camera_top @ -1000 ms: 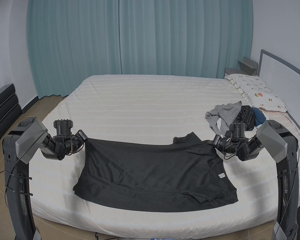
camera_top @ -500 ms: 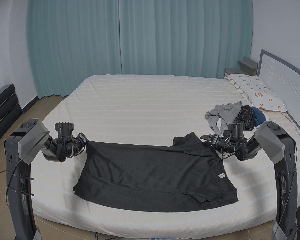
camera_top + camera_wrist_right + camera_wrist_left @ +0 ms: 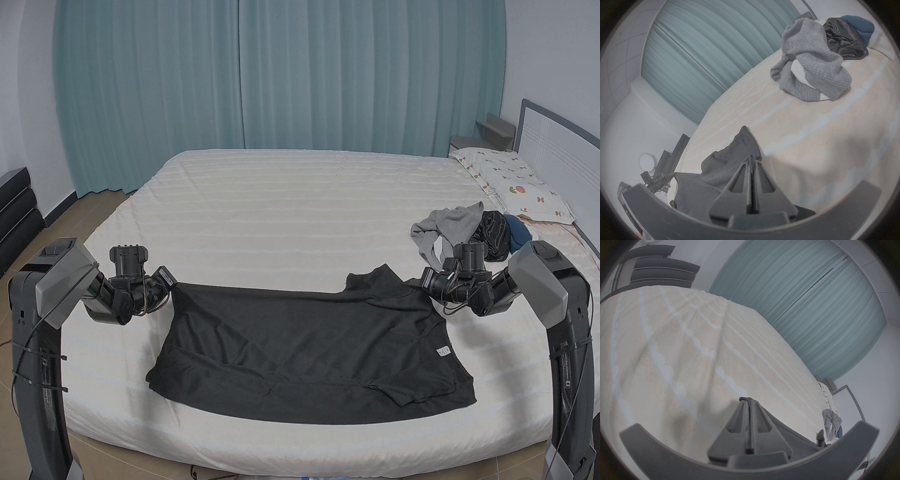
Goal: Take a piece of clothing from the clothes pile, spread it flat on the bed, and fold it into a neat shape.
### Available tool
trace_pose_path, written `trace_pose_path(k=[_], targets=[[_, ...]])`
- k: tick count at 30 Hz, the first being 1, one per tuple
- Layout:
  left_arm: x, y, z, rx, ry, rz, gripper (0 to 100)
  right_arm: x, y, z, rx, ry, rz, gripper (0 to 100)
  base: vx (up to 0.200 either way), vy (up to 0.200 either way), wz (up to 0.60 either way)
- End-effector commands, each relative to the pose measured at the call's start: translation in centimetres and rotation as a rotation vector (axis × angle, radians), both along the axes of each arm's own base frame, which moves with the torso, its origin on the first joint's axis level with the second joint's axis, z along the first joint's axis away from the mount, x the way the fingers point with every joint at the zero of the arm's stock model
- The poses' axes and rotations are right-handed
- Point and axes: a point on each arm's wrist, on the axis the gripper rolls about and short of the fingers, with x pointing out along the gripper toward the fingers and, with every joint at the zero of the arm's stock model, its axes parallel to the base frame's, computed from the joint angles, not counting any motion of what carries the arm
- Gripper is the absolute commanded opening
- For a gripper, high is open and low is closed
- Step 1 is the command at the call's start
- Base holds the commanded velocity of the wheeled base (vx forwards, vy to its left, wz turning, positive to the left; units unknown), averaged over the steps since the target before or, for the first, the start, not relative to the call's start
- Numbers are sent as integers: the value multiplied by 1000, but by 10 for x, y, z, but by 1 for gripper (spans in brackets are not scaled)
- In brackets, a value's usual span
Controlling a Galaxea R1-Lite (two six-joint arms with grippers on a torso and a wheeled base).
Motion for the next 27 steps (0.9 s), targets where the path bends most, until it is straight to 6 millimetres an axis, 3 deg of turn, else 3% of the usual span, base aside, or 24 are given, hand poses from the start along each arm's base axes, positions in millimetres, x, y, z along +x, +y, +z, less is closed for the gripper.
trace_pose_path(k=[1, 10, 27], targets=[[-1, 0, 1, 2, 0, 2, 0, 0, -6, 8, 1, -16, -14, 0, 0, 0, 0], [0, 0, 16, 6, -37, 6, 0, 0, -12, 38, 22, -91, -55, 0, 0, 0, 0], [-1, 0, 37, 17, -86, 9, 0, 2, -16, 43, 35, -163, -112, 0, 0, 0, 0]])
